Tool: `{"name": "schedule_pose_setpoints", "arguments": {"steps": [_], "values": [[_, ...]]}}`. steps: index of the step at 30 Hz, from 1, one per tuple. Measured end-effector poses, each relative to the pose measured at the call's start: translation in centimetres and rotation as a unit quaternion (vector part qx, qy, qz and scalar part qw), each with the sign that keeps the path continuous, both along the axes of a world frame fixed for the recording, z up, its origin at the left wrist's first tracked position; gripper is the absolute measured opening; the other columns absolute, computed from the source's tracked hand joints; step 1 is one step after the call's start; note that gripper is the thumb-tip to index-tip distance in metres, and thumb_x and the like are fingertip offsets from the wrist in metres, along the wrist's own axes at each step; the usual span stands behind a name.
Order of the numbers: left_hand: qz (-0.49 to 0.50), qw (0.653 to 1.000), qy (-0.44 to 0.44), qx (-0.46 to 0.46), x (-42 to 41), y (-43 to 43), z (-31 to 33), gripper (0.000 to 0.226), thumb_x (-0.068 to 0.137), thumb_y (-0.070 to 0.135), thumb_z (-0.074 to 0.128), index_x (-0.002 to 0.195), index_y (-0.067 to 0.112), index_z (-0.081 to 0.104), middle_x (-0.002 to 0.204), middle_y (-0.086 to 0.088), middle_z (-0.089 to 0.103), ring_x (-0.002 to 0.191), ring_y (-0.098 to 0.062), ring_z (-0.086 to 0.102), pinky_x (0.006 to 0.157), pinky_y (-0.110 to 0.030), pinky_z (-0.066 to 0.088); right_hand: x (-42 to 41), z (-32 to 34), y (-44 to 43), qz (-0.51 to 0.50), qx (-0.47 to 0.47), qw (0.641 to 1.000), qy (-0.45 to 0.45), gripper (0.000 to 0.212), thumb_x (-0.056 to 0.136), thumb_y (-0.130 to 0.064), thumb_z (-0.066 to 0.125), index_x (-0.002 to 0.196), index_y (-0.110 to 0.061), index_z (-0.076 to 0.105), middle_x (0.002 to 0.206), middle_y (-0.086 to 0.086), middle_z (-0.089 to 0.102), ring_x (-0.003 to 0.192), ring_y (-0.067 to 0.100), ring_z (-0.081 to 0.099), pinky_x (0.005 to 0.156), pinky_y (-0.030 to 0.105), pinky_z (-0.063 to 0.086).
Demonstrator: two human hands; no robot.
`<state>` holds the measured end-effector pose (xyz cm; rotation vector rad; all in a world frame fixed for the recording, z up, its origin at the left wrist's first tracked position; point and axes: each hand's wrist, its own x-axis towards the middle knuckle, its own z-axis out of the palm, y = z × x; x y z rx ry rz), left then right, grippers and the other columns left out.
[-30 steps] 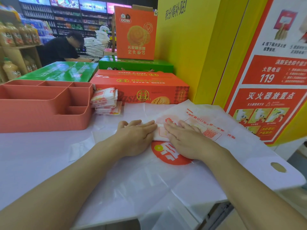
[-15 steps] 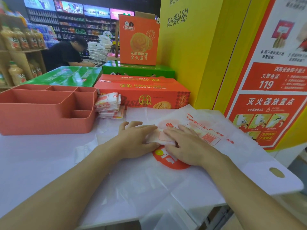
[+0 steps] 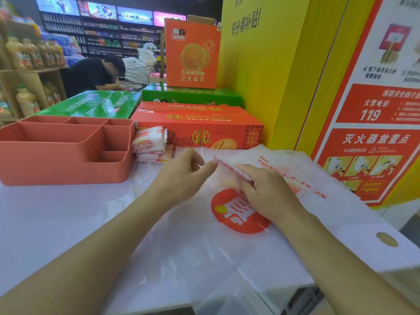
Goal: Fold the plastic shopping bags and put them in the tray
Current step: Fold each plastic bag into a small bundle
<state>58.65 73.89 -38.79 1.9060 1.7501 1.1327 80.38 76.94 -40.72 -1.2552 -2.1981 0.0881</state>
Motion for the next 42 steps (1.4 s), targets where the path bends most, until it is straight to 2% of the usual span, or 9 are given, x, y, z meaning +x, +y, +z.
{"name": "schedule_pose_setpoints", "arguments": {"steps": [5, 10, 16, 23, 30, 34, 36, 39, 42], "values": [[-0.103, 0.967, -0.185, -0.14, 1.3, -1.3, 0.2, 0.049, 0.089, 0.065, 0.056, 0.113, 0.023, 0.06, 0.102, 0.015, 0.075, 0.089, -0.004, 0.072, 0.08, -0.032, 0.052, -1.3, -0.4, -0.5, 0.039, 0.085, 0.995, -0.026, 0.033, 0.102, -0.03, 0.054, 0.133, -0.03, 0.061, 0.098, -0.003, 0.06, 0.091, 0.022, 0.055, 0.077, 0.043, 0.051], [-0.101, 0.93, -0.32, -0.148, 0.6, -0.5, 0.1, 0.022, 0.096, 0.011, 0.052, 0.111, 0.005, 0.067, 0.1, -0.011, 0.076, 0.089, -0.024, 0.074, 0.081, -0.038, 0.059, -1.9, -0.6, -0.7, 0.085, 0.103, 0.989, -0.061, 0.055, 0.089, -0.045, 0.06, 0.142, -0.031, 0.055, 0.107, -0.004, 0.049, 0.096, 0.017, 0.044, 0.083, 0.038, 0.047], [-0.054, 0.936, -0.318, -0.138, -0.8, 0.3, 0.0, 0.02, 0.092, 0.007, 0.051, 0.108, 0.005, 0.063, 0.098, -0.016, 0.075, 0.079, -0.025, 0.069, 0.07, -0.033, 0.054, -2.2, -0.1, -0.6, 0.045, -0.07, 0.987, 0.135, 0.044, 0.093, -0.046, 0.064, 0.134, -0.032, 0.058, 0.125, -0.017, 0.046, 0.121, 0.003, 0.044, 0.099, 0.028, 0.045], [-0.052, 0.934, -0.329, -0.129, -1.6, 0.6, 0.3, 0.014, 0.089, 0.006, 0.05, 0.086, 0.014, 0.061, 0.073, -0.001, 0.068, 0.07, -0.021, 0.055, 0.065, -0.035, 0.043, -2.2, 0.6, -0.3, 0.027, -0.186, 0.95, 0.25, 0.021, 0.094, -0.034, 0.071, 0.113, -0.025, 0.072, 0.092, -0.009, 0.078, 0.079, 0.0, 0.071, 0.078, 0.023, 0.055], [-0.059, 0.933, -0.315, -0.164, -3.1, 1.2, 0.3, 0.042, 0.101, 0.043, 0.041, 0.11, 0.015, 0.07, 0.1, -0.017, 0.074, 0.078, -0.024, 0.066, 0.069, -0.037, 0.048, -3.7, 1.8, 0.2, 0.048, -0.251, 0.908, 0.332, 0.007, 0.092, -0.017, 0.073, 0.099, -0.015, 0.075, 0.073, 0.0, 0.076, 0.056, 0.007, 0.06, 0.054, 0.021, 0.046], [-0.056, 0.965, -0.207, -0.152, -4.1, 1.6, 0.1, 0.05, 0.101, 0.058, 0.03, 0.119, 0.023, 0.061, 0.101, 0.002, 0.076, 0.091, -0.018, 0.07, 0.086, -0.038, 0.052, -4.9, 3.4, 2.0, 0.021, -0.306, 0.858, 0.411, 0.011, 0.093, -0.016, 0.073, 0.103, -0.013, 0.075, 0.085, 0.009, 0.078, 0.065, 0.014, 0.06, 0.057, 0.027, 0.048], [-0.056, 0.988, -0.002, -0.143, -5.2, 1.5, -0.6, 0.052, 0.095, 0.066, 0.04, 0.128, 0.03, 0.055, 0.119, 0.011, 0.067, 0.11, -0.014, 0.062, 0.1, -0.04, 0.047, -5.9, 4.1, 3.1, 0.01, -0.328, 0.836, 0.44, 0.013, 0.092, -0.016, 0.074, 0.103, -0.008, 0.074, 0.086, 0.01, 0.078, 0.063, 0.012, 0.061, 0.055, 0.025, 0.049], [-0.078, 0.948, 0.291, -0.1, -5.9, 1.2, -1.2, 0.057, 0.088, 0.069, 0.052, 0.137, 0.04, 0.05, 0.142, 0.017, 0.048, 0.136, -0.015, 0.037, 0.111, -0.042, 0.031, -8.2, 5.0, 4.4, 0.012, -0.358, 0.806, 0.471, 0.016, 0.091, -0.014, 0.075, 0.102, -0.003, 0.072, 0.084, 0.011, 0.078, 0.06, 0.012, 0.06, 0.052, 0.022, 0.048], [-0.085, 0.943, 0.309, -0.093, -6.2, 1.5, -1.4, 0.052, 0.093, 0.062, 0.052, 0.141, 0.042, 0.048, 0.15, 0.019, 0.041, 0.143, -0.016, 0.028, 0.111, -0.043, 0.023, -11.2, 5.6, 5.6, 0.028, -0.389, 0.777, 0.495, 0.015, 0.091, -0.012, 0.075, 0.098, -0.001, 0.069, 0.079, 0.012, 0.076, 0.056, 0.011, 0.058, 0.049, 0.021, 0.046]]}}
